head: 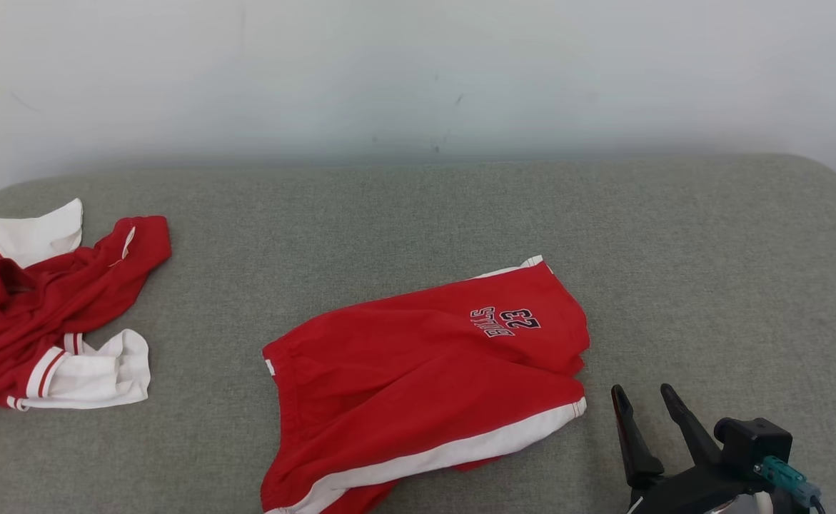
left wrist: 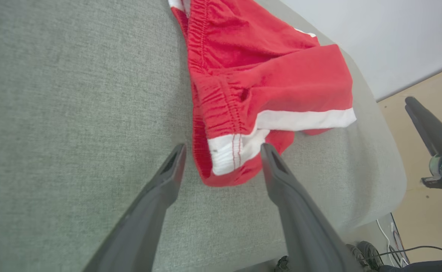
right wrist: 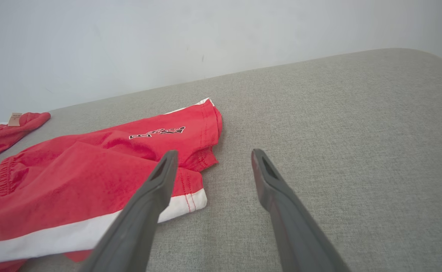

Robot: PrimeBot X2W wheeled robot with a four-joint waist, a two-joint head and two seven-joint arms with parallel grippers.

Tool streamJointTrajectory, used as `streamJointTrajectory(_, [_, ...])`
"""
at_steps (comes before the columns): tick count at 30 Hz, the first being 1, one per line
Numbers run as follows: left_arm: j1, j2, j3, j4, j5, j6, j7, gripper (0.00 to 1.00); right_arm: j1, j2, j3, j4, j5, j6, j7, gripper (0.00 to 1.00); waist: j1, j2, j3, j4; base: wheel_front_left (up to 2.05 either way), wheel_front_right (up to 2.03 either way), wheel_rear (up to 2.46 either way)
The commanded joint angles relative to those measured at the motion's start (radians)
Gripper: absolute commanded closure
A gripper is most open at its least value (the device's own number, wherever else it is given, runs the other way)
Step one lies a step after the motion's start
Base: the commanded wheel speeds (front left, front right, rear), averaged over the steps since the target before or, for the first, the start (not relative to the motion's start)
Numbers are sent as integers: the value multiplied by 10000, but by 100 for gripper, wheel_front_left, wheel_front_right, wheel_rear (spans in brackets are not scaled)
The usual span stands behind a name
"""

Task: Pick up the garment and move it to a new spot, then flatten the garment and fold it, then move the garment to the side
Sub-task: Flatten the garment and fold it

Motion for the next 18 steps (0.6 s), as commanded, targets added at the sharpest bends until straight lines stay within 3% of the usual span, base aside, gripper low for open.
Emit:
streamJointTrajectory(1, [98, 72, -35, -73, -47, 12, 18, 0, -39, -1, 10, -35, -7, -19, -36, 0, -1, -1, 10, 3, 0, 0, 0])
streamJointTrajectory(5, [-15, 106, -70, -17, 38, 37, 55, 0, -66, -17, 45, -21, -3, -19, -36, 0, -1, -1, 33, 11, 0, 0, 0])
streamJointTrajectory(8, [-146, 119, -70, 189, 149, 82, 36, 33, -121, -60, 84, 14, -33, -19, 5, 0, -1, -1, 55, -21, 0, 0, 0])
streamJointTrajectory(9, [-156, 110, -69, 250, 163, 120, 23, 50, -145, -80, 105, 22, -47, -19, 35, 0, -1, -1, 62, -31, 0, 0, 0])
streamJointTrajectory(11, [-173, 86, -98, 343, 196, 133, 26, 63, -200, -133, 161, 47, -56, -19, 100, 0, -1, -1, 78, -54, 0, 0, 0])
streamJointTrajectory(13, [-246, 68, -107, 421, 231, 131, -2, 100, -279, -199, 275, 109, -45, -19, 187, 0, -1, -1, 95, -72, 0, 0, 0])
streamJointTrajectory(18, [-292, 47, -150, 538, 271, 141, 0, 100, -309, -340, 392, 474, 86, -19, 778, 0, -1, -1, 121, -66, 0, 0, 0])
